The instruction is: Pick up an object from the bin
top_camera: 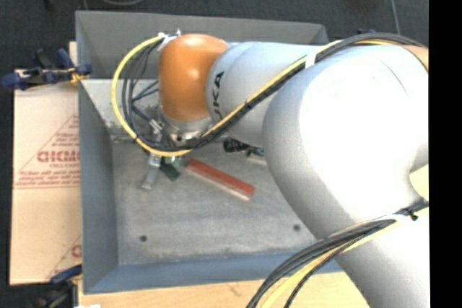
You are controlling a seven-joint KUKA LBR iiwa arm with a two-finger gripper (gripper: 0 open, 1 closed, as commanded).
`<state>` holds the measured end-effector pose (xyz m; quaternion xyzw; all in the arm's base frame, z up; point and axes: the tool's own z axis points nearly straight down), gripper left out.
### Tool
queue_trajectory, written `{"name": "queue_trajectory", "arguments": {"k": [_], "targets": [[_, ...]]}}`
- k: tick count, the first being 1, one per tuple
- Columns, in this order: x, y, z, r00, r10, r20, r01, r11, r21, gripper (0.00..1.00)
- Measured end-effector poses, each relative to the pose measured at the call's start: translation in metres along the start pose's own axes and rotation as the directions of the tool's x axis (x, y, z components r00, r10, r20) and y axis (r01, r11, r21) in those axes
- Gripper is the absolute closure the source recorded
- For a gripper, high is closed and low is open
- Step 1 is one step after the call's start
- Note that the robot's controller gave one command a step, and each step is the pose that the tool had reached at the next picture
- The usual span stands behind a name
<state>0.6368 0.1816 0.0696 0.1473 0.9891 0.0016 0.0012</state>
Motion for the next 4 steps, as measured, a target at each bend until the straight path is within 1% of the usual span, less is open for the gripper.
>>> {"name": "queue_trajectory", "arguments": {"k": [2,3,4], "targets": [[-0.003,0.001,-0.002,1.000,0.005,0.003,-0.005,1.000,-0.002,0.00],[-0.003,0.001,-0.002,1.000,0.006,0.003,-0.006,1.000,-0.002,1.00],[-0.005,0.001,-0.040,1.000,0.008,0.004,-0.008,1.000,-0.002,1.00]]}}
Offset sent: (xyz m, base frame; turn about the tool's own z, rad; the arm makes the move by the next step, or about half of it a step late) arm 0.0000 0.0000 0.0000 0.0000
